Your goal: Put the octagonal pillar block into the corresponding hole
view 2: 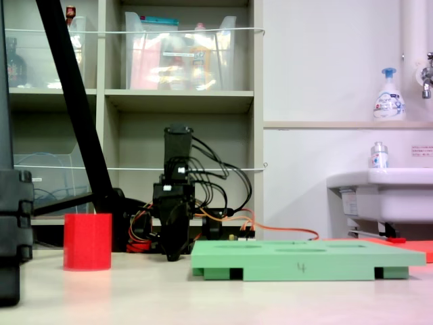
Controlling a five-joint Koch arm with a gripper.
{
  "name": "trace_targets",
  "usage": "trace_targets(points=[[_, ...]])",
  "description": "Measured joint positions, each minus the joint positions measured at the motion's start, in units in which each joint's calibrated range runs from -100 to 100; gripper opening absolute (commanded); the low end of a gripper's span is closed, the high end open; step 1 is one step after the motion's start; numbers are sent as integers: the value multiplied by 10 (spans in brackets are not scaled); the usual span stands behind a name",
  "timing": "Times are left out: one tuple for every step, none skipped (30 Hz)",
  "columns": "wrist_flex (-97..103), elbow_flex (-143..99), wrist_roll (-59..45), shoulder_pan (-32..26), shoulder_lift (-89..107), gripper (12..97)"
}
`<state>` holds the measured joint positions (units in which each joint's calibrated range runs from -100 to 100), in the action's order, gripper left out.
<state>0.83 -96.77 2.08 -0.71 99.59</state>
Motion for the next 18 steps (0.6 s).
trace_targets(points=[[0, 0, 0, 0, 0, 486], [0, 0, 0, 0, 0, 486], [0, 0, 0, 0, 0, 486], [0, 0, 0, 0, 0, 486], [0, 0, 0, 0, 0, 487], [1, 0, 0, 0, 0, 489], [4, -1, 0, 0, 0, 487], [12, -2, 0, 0, 0, 487], [13, -6, 0, 0, 0, 487], [13, -6, 0, 0, 0, 487], [13, -6, 0, 0, 0, 486], [13, -6, 0, 0, 0, 489], [13, -6, 0, 0, 0, 489], [13, -6, 0, 0, 0, 490], [13, -6, 4, 1, 0, 490], [13, -6, 20, 2, 0, 489], [14, -6, 49, 4, 0, 486], [15, -6, 86, 7, 0, 485]])
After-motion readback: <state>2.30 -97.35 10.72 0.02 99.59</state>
